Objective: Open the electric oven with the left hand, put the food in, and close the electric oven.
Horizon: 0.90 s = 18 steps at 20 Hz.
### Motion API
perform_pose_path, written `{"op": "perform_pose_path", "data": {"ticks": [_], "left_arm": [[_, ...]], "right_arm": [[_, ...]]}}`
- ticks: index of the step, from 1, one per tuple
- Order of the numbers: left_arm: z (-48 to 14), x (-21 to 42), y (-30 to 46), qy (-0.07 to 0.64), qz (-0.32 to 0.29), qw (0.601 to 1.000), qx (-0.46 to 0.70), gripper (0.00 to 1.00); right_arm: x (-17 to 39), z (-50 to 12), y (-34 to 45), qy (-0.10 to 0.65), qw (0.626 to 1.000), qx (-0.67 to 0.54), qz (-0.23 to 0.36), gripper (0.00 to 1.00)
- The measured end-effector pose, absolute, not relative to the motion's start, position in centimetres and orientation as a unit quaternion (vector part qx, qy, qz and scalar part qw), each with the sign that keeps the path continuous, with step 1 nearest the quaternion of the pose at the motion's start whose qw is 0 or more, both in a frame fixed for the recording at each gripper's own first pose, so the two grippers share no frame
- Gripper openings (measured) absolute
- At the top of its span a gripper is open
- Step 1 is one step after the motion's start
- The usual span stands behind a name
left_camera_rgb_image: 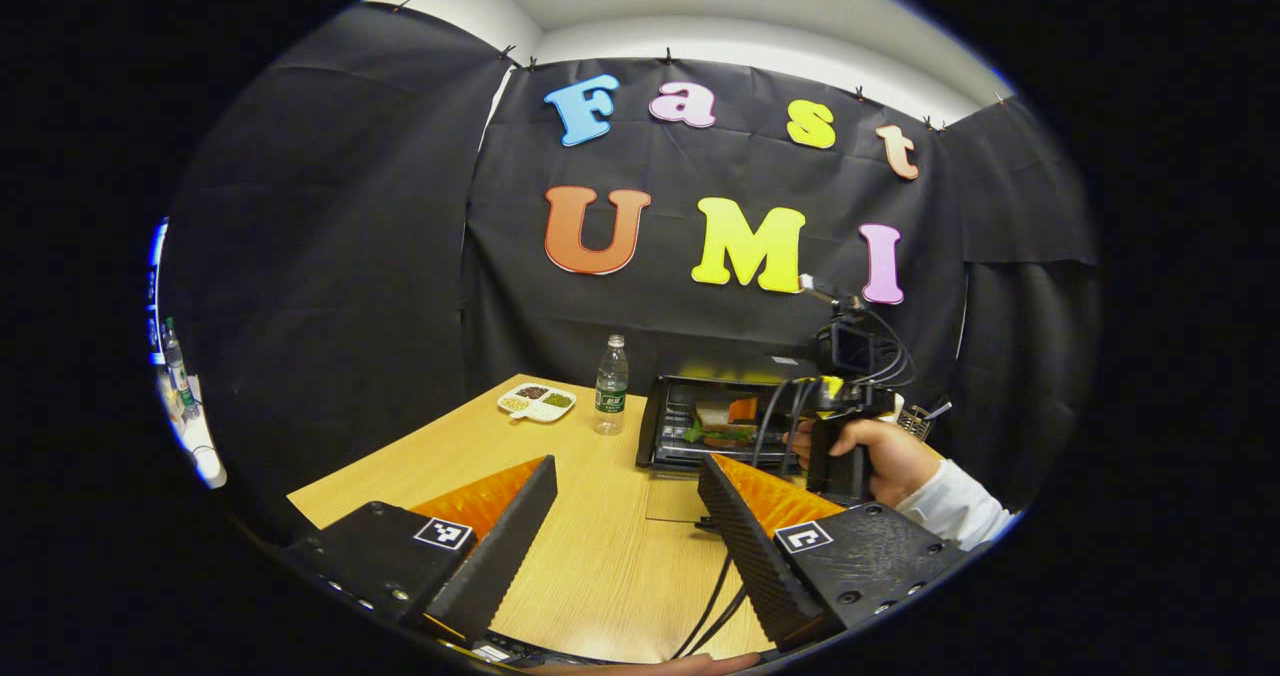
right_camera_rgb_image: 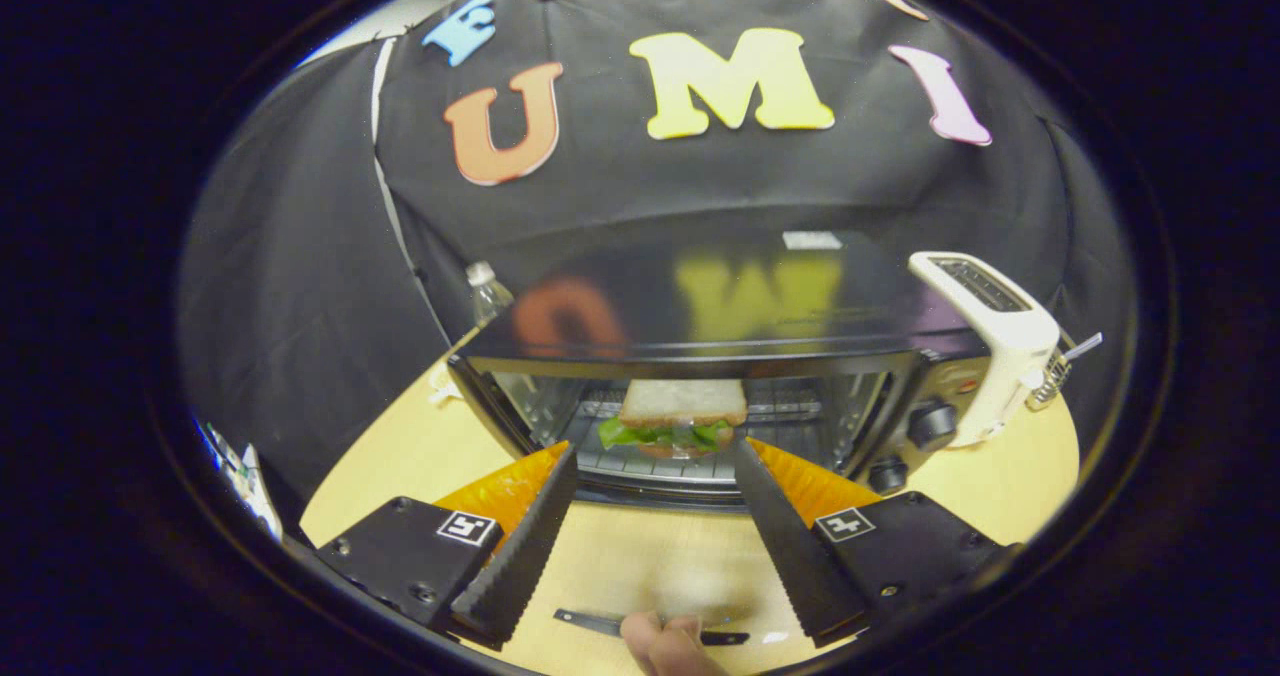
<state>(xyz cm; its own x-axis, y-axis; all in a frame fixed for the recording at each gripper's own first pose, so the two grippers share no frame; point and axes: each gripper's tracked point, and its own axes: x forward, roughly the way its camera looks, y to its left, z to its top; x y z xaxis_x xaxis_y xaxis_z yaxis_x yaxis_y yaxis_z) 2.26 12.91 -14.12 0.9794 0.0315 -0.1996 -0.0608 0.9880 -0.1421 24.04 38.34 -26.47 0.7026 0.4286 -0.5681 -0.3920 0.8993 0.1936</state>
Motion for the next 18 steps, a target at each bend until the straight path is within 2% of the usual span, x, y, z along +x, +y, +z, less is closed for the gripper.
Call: {"op": "perform_pose_path", "data": {"ticks": [7, 8, 9, 10, 11, 13, 15, 16, 17, 18], "left_arm": [[-14.0, 4.7, 10.2, 0.118, 0.009, 0.991, -0.063, 0.94], [-14.1, 4.9, 9.8, 0.120, 0.007, 0.991, -0.063, 0.94], [-14.2, 5.2, 9.2, 0.121, 0.004, 0.991, -0.061, 0.94], [-14.4, 5.6, 8.8, 0.122, 0.003, 0.991, -0.058, 0.94], [-14.6, 6.1, 8.4, 0.125, 0.005, 0.991, -0.057, 0.94], [-15.1, 6.9, 7.2, 0.127, 0.004, 0.990, -0.053, 0.94], [-15.7, 7.9, 5.9, 0.133, -0.002, 0.990, -0.052, 0.94], [-16.2, 8.4, 5.1, 0.136, -0.006, 0.989, -0.053, 0.94], [-16.5, 8.9, 4.5, 0.141, -0.012, 0.988, -0.055, 0.94], [-16.8, 9.3, 3.7, 0.142, -0.019, 0.988, -0.058, 0.94]], "right_arm": [[19.2, -15.5, 30.1, 0.201, 0.954, 0.062, 0.214, 1.00], [18.6, -13.9, 28.7, 0.188, 0.956, 0.071, 0.213, 0.90], [17.8, -12.5, 27.2, 0.174, 0.959, 0.079, 0.209, 1.00], [17.3, -11.0, 25.7, 0.160, 0.962, 0.081, 0.205, 1.00], [16.7, -10.0, 24.2, 0.150, 0.965, 0.076, 0.201, 0.89], [15.6, -7.9, 21.2, 0.129, 0.971, 0.066, 0.190, 0.89], [14.6, -5.6, 18.2, 0.099, 0.979, 0.055, 0.169, 0.89], [14.1, -4.9, 16.8, 0.090, 0.983, 0.052, 0.154, 1.00], [13.5, -4.9, 15.6, 0.088, 0.985, 0.045, 0.144, 0.89], [12.8, -4.6, 14.5, 0.084, 0.986, 0.044, 0.139, 1.00]]}}
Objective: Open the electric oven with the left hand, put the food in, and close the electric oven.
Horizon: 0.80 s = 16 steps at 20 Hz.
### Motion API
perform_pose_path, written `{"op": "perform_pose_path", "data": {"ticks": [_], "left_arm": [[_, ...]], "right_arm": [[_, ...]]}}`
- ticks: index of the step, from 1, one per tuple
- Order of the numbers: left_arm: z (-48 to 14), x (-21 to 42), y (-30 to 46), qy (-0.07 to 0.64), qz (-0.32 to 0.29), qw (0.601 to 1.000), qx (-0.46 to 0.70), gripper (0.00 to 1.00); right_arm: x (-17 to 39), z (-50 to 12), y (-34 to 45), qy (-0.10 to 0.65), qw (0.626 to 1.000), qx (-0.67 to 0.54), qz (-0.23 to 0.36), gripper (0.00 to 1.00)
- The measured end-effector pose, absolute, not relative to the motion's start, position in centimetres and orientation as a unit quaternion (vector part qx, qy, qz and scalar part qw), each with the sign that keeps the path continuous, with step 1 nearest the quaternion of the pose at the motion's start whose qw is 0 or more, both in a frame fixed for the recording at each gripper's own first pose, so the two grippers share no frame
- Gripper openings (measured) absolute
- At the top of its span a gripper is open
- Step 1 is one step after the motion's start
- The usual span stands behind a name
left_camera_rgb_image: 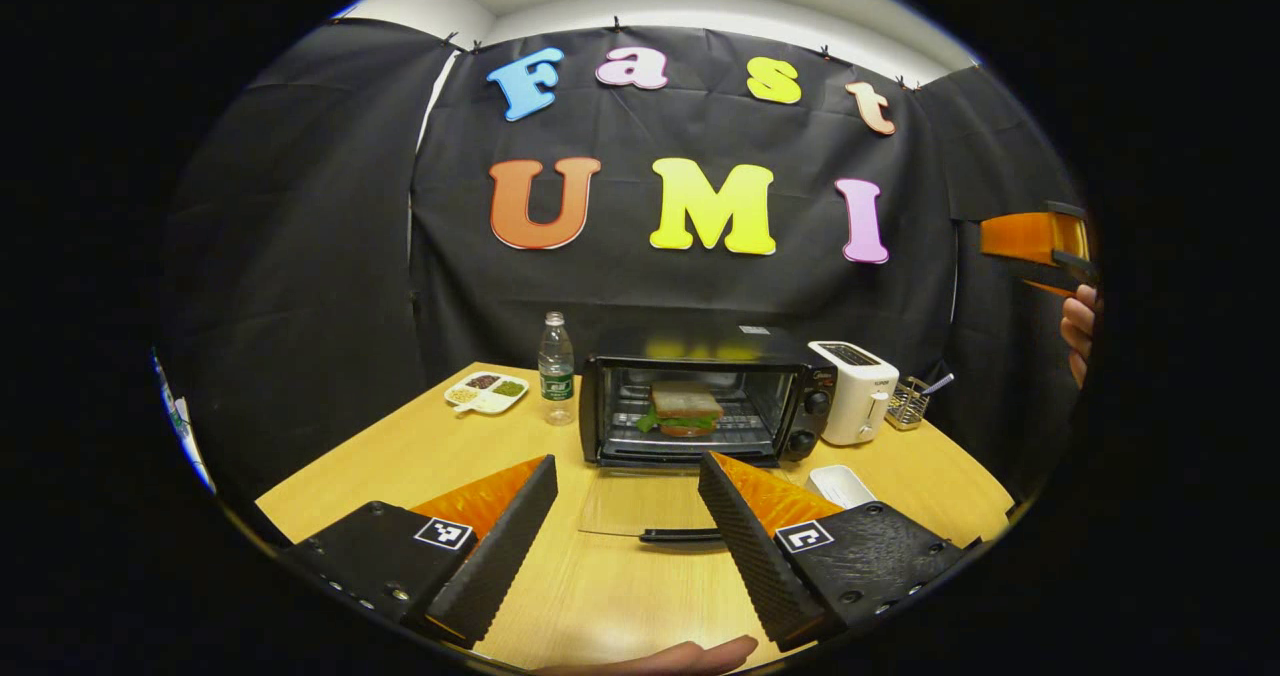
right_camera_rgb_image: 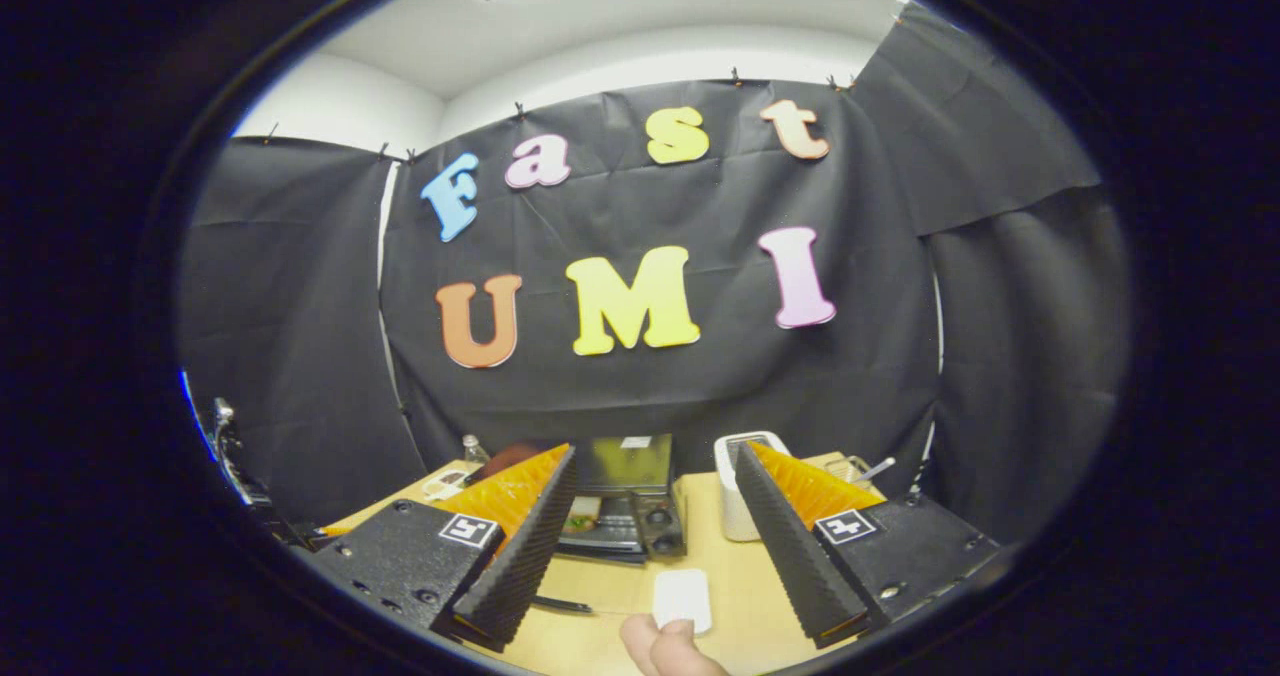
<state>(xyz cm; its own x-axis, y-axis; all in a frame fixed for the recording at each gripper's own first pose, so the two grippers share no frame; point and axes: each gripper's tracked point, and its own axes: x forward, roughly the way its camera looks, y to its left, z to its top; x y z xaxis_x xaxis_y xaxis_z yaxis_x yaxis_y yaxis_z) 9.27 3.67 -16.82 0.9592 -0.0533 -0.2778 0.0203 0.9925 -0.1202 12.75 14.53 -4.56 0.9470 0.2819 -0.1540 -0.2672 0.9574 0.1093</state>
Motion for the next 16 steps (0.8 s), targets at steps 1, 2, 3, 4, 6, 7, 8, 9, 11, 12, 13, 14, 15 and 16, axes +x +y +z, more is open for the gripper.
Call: {"op": "perform_pose_path", "data": {"ticks": [1, 2, 3, 4, 6, 7, 8, 9, 11, 12, 13, 14, 15, 16], "left_arm": [[-17.2, 9.7, 2.9, 0.145, -0.023, 0.987, -0.059, 0.94], [-17.8, 10.3, 2.4, 0.152, -0.026, 0.986, -0.058, 0.94], [-18.4, 10.9, 1.7, 0.155, -0.030, 0.986, -0.054, 0.94], [-19.4, 11.3, 1.0, 0.163, -0.033, 0.985, -0.049, 0.94], [-21.8, 11.9, -0.2, 0.192, -0.035, 0.980, -0.043, 0.94], [-23.0, 12.3, -1.0, 0.208, -0.038, 0.976, -0.041, 0.94], [-24.2, 12.2, -1.8, 0.226, -0.044, 0.972, -0.039, 0.95], [-25.4, 12.2, -2.6, 0.242, -0.050, 0.968, -0.034, 0.95], [-27.5, 12.3, -3.9, 0.271, -0.059, 0.961, -0.017, 0.95], [-29.0, 12.3, -4.3, 0.284, -0.060, 0.957, -0.009, 0.94], [-30.0, 12.2, -4.8, 0.297, -0.063, 0.953, -0.003, 0.94], [-31.0, 12.1, -5.1, 0.310, -0.062, 0.949, 0.000, 0.94], [-31.8, 12.0, -5.4, 0.323, -0.064, 0.944, 0.002, 0.95], [-32.7, 12.0, -5.7, 0.335, -0.064, 0.940, 0.003, 0.96]], "right_arm": [[12.0, -3.9, 13.4, 0.080, 0.987, 0.045, 0.135, 0.89], [11.1, -3.5, 12.4, 0.077, 0.987, 0.045, 0.131, 0.89], [10.3, -3.2, 11.2, 0.073, 0.988, 0.044, 0.126, 0.89], [9.5, -2.9, 10.1, 0.066, 0.990, 0.040, 0.122, 1.00], [8.3, -2.9, 8.2, 0.060, 0.991, 0.025, 0.113, 1.00], [7.9, -2.7, 7.4, 0.056, 0.992, 0.021, 0.107, 0.89], [7.6, -2.6, 6.9, 0.052, 0.993, 0.021, 0.105, 1.00], [7.4, -2.5, 6.5, 0.050, 0.993, 0.019, 0.102, 0.89], [7.2, -2.3, 5.3, 0.041, 0.995, 0.017, 0.091, 0.89], [7.2, -2.2, 4.7, 0.039, 0.996, 0.017, 0.084, 0.89], [7.1, -2.3, 4.2, 0.037, 0.996, 0.016, 0.077, 0.89], [7.2, -2.3, 3.5, 0.038, 0.997, 0.013, 0.067, 0.89], [7.5, -2.6, 3.2, 0.039, 0.997, 0.010, 0.060, 0.89], [7.7, -2.9, 2.9, 0.041, 0.998, 0.009, 0.054, 1.00]]}}
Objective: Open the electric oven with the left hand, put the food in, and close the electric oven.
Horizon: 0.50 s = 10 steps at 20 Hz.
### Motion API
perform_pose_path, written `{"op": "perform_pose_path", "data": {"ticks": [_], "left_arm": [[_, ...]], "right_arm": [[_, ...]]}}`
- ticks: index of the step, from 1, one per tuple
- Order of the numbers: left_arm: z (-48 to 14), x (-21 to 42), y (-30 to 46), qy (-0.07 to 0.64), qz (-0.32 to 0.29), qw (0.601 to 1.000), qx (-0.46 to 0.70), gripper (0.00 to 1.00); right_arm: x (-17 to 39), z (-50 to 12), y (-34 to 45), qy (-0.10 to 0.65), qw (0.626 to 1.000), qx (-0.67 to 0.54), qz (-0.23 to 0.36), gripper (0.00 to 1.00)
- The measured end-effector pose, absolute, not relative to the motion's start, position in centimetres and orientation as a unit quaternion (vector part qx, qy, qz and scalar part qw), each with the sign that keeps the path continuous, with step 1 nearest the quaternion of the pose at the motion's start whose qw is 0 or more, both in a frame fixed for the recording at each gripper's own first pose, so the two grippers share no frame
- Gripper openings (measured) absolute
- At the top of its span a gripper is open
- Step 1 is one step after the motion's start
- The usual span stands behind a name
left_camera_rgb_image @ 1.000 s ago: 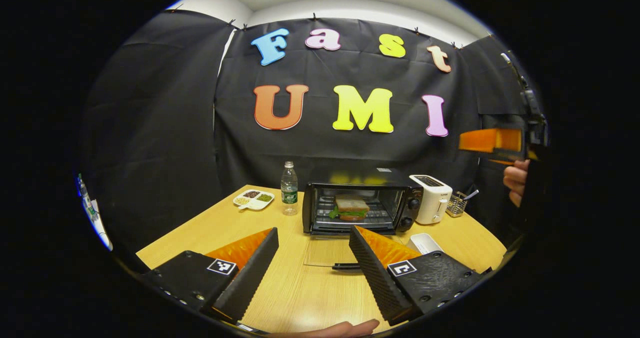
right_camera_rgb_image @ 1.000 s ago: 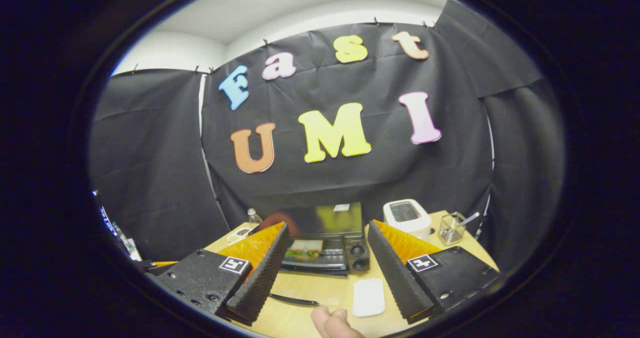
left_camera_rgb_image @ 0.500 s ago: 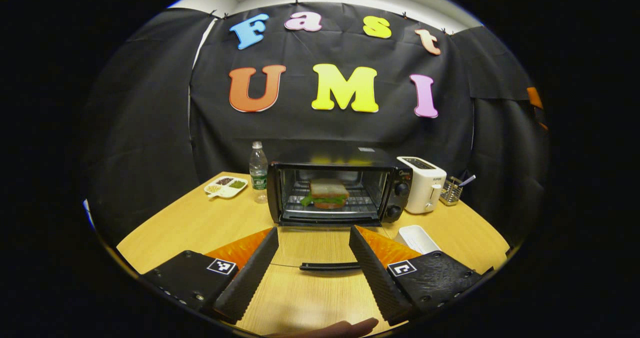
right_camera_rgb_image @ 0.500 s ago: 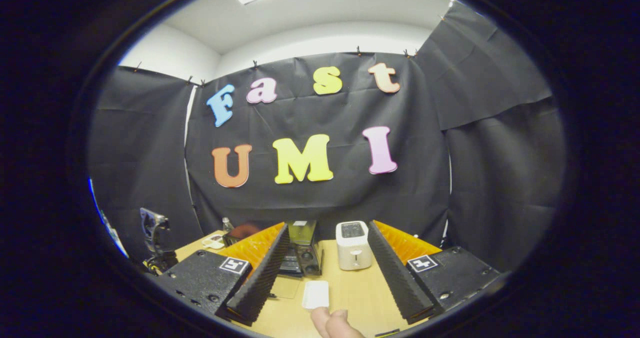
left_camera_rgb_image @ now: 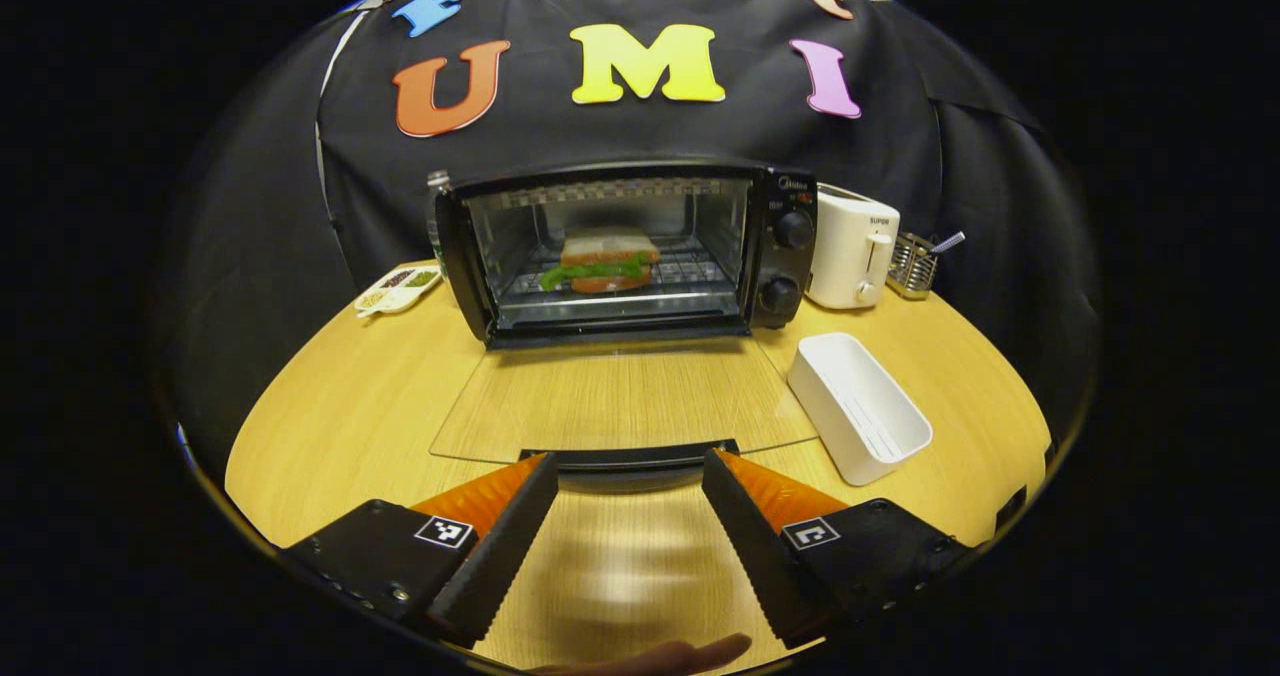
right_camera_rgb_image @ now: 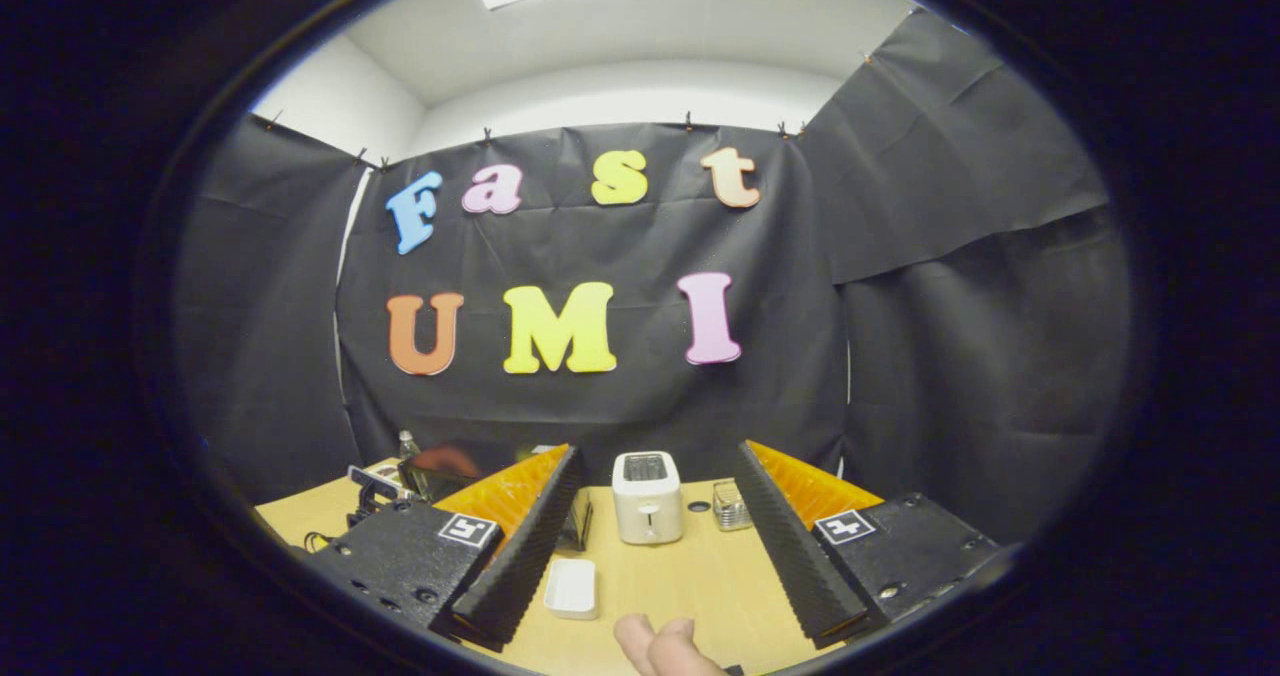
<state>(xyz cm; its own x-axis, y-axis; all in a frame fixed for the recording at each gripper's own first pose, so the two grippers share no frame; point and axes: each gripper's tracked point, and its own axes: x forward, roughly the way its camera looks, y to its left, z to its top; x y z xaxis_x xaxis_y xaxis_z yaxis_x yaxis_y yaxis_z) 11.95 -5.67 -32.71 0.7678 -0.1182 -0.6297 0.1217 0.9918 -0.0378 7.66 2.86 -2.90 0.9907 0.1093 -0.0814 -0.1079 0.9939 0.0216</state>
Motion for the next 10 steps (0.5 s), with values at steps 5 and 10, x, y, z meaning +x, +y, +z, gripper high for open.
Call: {"op": "perform_pose_path", "data": {"ticks": [5, 10], "left_arm": [[-35.3, 12.3, -6.0, 0.371, -0.062, 0.926, -0.003, 0.98], [-35.8, 13.2, -6.2, 0.385, -0.060, 0.921, 0.006, 0.97]], "right_arm": [[6.8, -3.4, 2.0, 0.042, 0.998, 0.011, 0.048, 0.89], [6.3, -4.5, 0.8, 0.049, 0.998, 0.004, 0.035, 1.00]]}}
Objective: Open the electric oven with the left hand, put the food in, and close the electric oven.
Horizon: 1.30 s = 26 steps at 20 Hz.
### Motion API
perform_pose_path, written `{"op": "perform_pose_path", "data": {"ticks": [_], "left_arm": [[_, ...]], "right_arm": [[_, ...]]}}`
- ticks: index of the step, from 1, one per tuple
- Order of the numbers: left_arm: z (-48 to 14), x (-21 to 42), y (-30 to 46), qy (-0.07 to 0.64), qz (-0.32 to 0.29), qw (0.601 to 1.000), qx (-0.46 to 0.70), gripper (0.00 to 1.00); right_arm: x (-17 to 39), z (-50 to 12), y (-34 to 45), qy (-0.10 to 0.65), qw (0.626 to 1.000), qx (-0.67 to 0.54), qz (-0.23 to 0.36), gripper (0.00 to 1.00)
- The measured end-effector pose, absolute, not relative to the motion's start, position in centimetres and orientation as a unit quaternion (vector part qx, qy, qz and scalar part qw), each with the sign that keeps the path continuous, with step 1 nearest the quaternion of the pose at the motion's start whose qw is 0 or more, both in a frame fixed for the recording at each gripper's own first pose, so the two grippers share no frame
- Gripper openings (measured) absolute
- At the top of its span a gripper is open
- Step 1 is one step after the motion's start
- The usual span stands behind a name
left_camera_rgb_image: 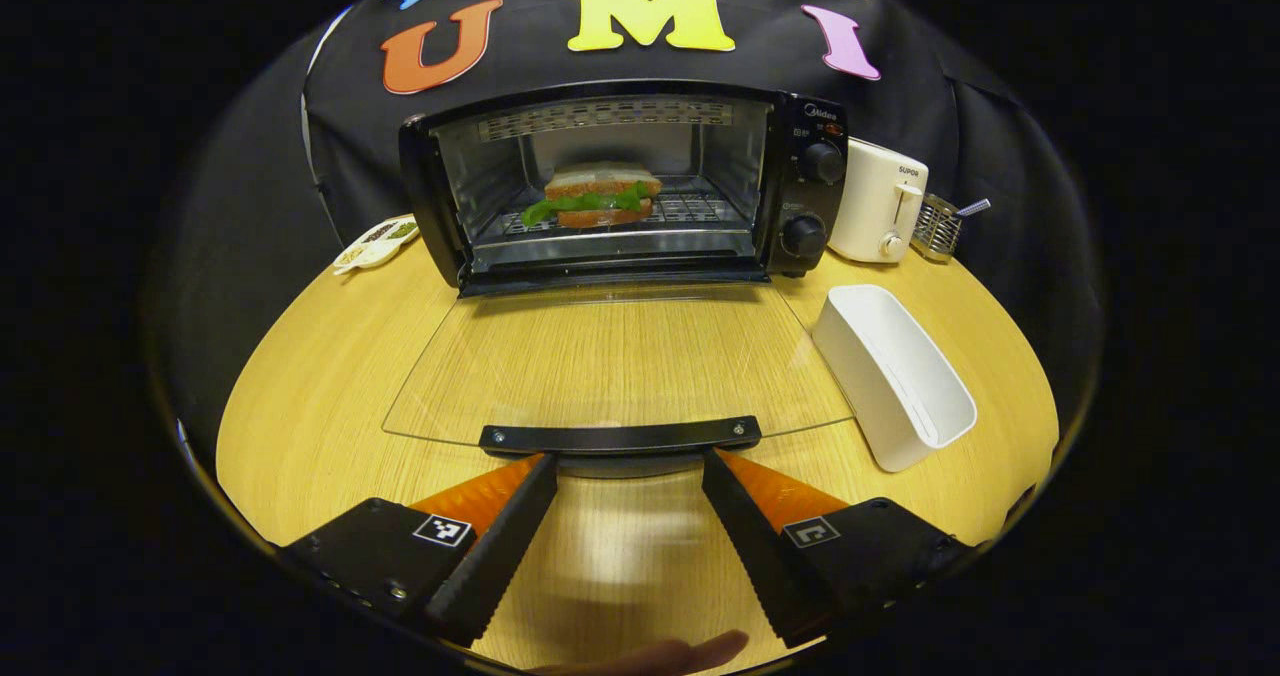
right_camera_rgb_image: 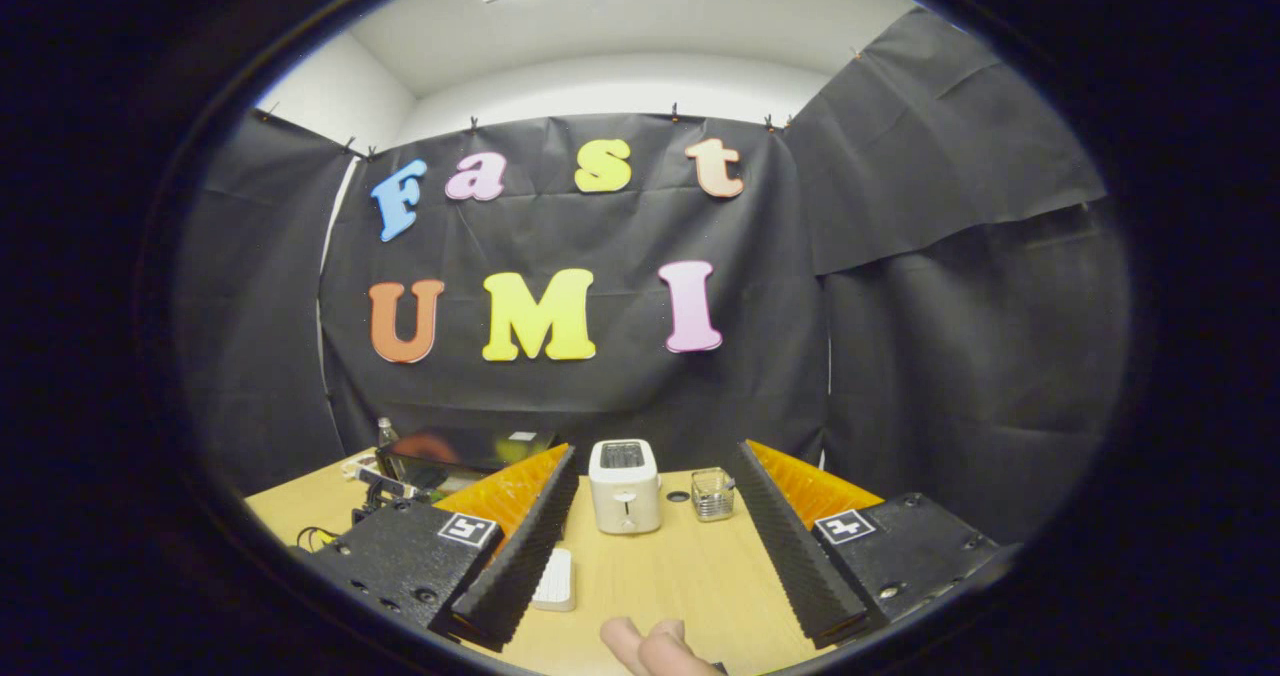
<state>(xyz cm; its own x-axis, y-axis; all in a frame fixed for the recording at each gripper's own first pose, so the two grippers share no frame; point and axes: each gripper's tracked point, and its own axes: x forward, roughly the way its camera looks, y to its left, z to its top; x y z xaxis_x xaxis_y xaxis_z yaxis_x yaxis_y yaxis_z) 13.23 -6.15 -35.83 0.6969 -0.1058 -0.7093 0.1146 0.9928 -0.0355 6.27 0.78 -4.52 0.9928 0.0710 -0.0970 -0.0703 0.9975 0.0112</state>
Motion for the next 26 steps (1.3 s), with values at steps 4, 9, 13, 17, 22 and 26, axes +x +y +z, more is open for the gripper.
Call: {"op": "perform_pose_path", "data": {"ticks": [4, 9, 13, 17, 22, 26], "left_arm": [[-35.4, 13.2, -6.1, 0.384, -0.056, 0.922, -0.004, 1.00], [-33.8, 13.4, -6.2, 0.362, -0.059, 0.930, 0.007, 0.97], [-31.1, 14.6, -6.2, 0.324, -0.062, 0.944, 0.026, 0.97], [-29.6, 15.4, -6.1, 0.302, -0.061, 0.951, 0.033, 0.98], [-28.0, 16.2, -6.1, 0.290, -0.056, 0.955, 0.021, 0.97], [-26.4, 17.3, -6.0, 0.268, -0.054, 0.962, 0.021, 0.98]], "right_arm": [[5.7, -5.0, 0.9, 0.052, 0.998, -0.004, 0.041, 1.00], [5.5, -5.0, 0.3, 0.044, 0.998, -0.016, 0.032, 1.00], [5.4, -5.6, 0.9, 0.052, 0.998, -0.012, 0.039, 1.00], [5.4, -5.8, 1.6, 0.050, 0.997, -0.018, 0.049, 1.00], [5.6, -6.8, 1.7, 0.063, 0.997, -0.019, 0.048, 0.90], [5.7, -6.6, 1.0, 0.060, 0.997, -0.021, 0.038, 1.00]]}}
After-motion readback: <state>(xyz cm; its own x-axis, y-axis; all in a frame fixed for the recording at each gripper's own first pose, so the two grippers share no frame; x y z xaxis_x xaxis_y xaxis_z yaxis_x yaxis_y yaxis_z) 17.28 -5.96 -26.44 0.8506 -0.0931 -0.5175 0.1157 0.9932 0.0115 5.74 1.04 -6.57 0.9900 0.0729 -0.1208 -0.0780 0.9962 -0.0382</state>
